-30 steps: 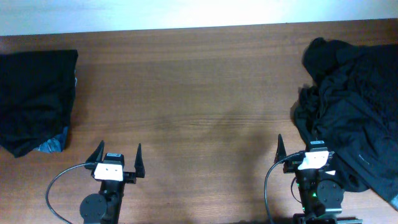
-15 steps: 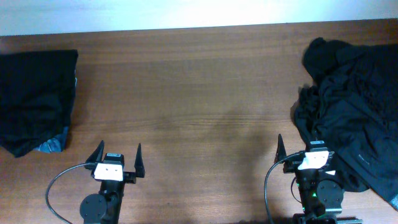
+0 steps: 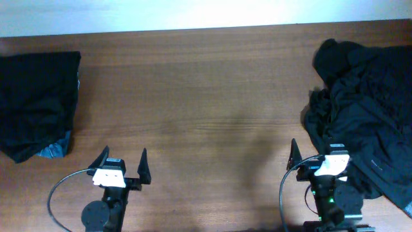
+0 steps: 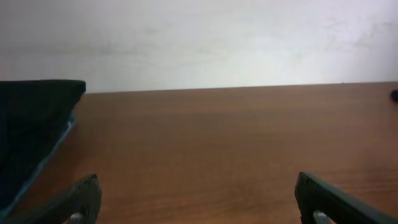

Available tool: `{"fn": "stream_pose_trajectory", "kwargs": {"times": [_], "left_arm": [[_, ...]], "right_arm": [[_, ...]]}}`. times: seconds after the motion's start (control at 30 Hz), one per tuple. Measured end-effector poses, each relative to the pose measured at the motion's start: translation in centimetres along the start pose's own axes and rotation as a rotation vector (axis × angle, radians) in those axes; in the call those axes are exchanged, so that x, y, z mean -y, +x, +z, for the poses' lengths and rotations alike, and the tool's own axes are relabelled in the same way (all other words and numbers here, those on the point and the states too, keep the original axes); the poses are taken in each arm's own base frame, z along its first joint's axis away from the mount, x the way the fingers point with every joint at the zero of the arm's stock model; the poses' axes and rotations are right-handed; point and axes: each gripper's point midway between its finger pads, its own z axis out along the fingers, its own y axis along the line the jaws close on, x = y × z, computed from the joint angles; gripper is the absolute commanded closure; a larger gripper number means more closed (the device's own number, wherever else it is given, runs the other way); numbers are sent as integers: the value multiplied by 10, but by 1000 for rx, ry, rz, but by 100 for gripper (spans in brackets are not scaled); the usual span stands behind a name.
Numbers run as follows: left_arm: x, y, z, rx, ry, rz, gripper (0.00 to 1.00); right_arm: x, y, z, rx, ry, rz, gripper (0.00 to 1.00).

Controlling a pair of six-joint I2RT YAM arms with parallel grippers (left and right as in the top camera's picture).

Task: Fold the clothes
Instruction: 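Reach the right gripper into the black clothing heap and grasp the leggings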

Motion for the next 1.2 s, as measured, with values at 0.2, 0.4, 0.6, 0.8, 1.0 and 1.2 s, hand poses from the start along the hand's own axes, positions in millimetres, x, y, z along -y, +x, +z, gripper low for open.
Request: {"fn": "stream_pose_trajectory", "kwargs": {"times": [0.2,0.4,0.6,0.8,1.0,1.2], "left_arm": [[3,-33,-5,-59,10,-17,1],[2,-65,14,-173,10,-33,1],[-3,-44,43,-517,1,-81,1],[-5,-54,63,-640,-2,-98,1],[-5,-63,67,-625,-1,-96,1],[-5,-63,67,-625,-2,-96,0]], "right_arm": [[0,-33,-4,-124,12,7,1],[0,-32,13,-396,15,16,1],[1,-23,36,-612,19,24,1],[70,2,29,-765,339,209,1],[179,9,-16,-712,753,491,1],[245,40,-28,-700,939,659,1]]}}
